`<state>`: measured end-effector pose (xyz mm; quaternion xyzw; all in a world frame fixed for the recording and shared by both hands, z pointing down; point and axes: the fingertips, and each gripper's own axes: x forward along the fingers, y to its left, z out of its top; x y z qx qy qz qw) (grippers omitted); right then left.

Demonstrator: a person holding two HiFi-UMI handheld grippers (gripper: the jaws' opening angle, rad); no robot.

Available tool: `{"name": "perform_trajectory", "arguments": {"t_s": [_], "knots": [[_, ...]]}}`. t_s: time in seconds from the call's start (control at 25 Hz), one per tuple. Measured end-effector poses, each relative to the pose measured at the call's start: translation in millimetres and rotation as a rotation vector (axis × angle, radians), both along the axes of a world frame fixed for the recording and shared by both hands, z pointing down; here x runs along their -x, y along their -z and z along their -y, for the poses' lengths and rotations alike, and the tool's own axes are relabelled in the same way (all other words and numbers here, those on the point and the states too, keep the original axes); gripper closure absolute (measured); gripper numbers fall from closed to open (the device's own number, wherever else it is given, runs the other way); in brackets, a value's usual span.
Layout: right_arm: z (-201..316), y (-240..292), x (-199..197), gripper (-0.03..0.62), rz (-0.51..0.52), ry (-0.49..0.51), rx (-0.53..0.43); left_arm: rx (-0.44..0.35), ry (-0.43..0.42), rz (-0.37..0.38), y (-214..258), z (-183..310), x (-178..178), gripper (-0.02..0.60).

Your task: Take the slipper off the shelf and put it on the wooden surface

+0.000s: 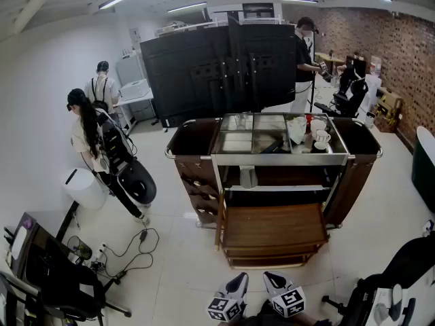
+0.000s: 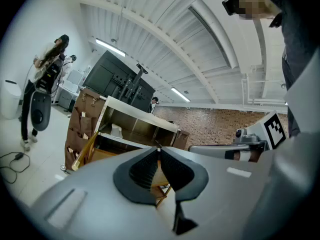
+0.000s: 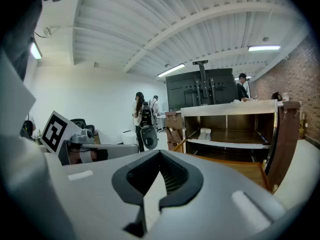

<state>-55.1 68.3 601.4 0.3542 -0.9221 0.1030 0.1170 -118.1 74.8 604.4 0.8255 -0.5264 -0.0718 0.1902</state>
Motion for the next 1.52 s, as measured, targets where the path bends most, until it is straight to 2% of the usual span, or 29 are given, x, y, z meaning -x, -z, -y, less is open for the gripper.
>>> {"name": "perform_trajectory", "arguments": {"t_s": [0.36, 0.56, 0.84, 1.0, 1.28, 1.52], "knots": [[47.0, 5.4, -54.8, 0.595, 0.021, -0.015, -0.009, 0.043, 0.001, 0.026, -9.9, 48.6, -46.9, 0.557], [76.3, 4.0, -84.6, 0.595, 0.077, -0.041, -0.005, 0.089, 0.051, 0.112, -23.5, 94.6, -52.1, 0.554], [112.7, -5.5, -89.1, 0.595, 0.108, -0.012, 0.055, 0.108, 0.07, 0.188, -17.2, 157.3, -46.8, 0.532], [141.9, -16.9, -92.0, 0.595, 0.109, -0.005, 0.085, 0.14, 0.095, 0.235, -29.3, 199.5, -39.8, 0.51], [178.7, -22.3, -105.3, 0.595, 0.155, -0.092, 0.116, 0.172, 0.097, 0.36, -46.1, 308.5, -15.8, 0.439], [195.7, -32.6, -96.8, 0.595, 0.136, -0.106, 0.135, 0.225, 0.115, 0.432, -74.3, 435.9, 2.7, 0.439]]}}
